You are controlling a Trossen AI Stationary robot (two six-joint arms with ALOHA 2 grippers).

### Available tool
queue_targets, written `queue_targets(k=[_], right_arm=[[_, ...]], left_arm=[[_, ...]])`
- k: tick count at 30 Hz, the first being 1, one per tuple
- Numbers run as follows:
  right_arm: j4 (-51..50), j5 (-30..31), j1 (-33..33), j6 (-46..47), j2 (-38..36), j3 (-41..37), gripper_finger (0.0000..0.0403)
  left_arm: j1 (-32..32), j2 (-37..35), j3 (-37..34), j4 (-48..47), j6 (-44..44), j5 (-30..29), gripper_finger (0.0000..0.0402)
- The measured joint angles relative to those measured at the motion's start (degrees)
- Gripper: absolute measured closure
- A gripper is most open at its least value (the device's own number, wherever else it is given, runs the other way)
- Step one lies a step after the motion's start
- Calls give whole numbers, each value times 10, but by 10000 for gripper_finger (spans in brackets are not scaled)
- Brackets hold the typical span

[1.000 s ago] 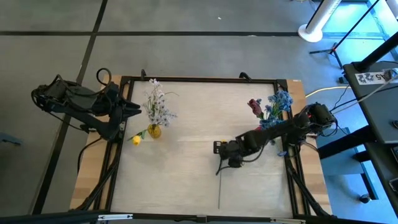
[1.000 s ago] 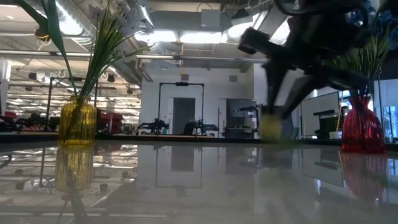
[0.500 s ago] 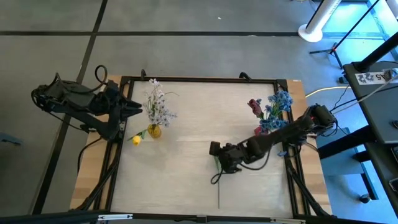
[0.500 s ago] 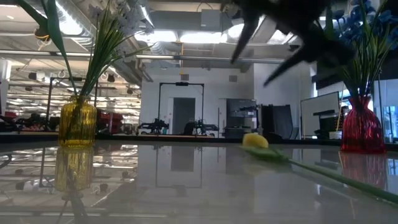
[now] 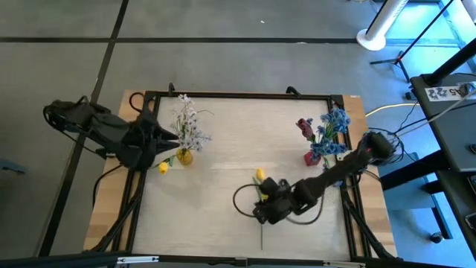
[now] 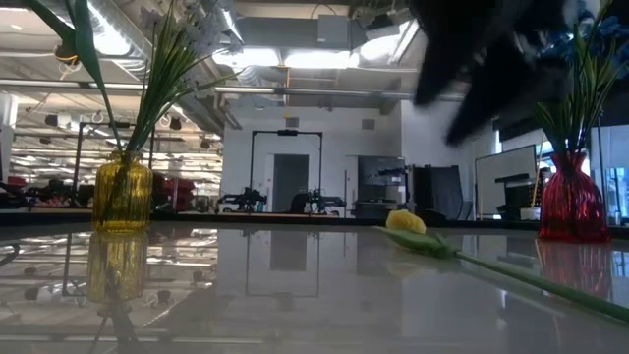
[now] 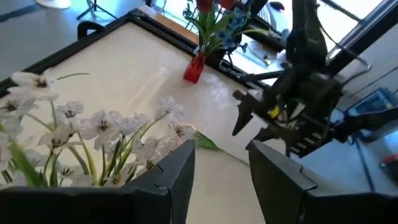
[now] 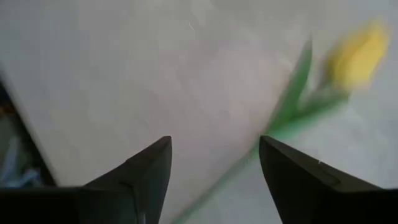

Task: Sort flowers into vase by color
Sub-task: Put the yellow flower into the yellow vase

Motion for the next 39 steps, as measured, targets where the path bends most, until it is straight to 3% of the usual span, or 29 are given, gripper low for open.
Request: queue_targets(k=[6,9,18,24,29,32,39], right_arm=[[-76,-46,-17,78,40,-4,178],[-115,-34,-33,115,51,-4,183],[-36,-50,-109,121,108,-3,218],[-34,-52,-117,138,118,-3,278],[-5,-29,-117,137,120,-4,355],[38,-16,-117,112,119,-4,393],[65,47,-117,-13,78,74,392]], left_arm=[[-26,6,0,0,-5,-5,255],[-48,0,0,0,-18,-5,255],[-85,-17,0,-10,-32,-11,255],[-85,-22,0,-19,-32,-30,255],[-85,-21,0,-19,-15,-60,255],[-85,-21,0,-8,-2,-69,255],[-85,-21,0,86,68,-72,255]])
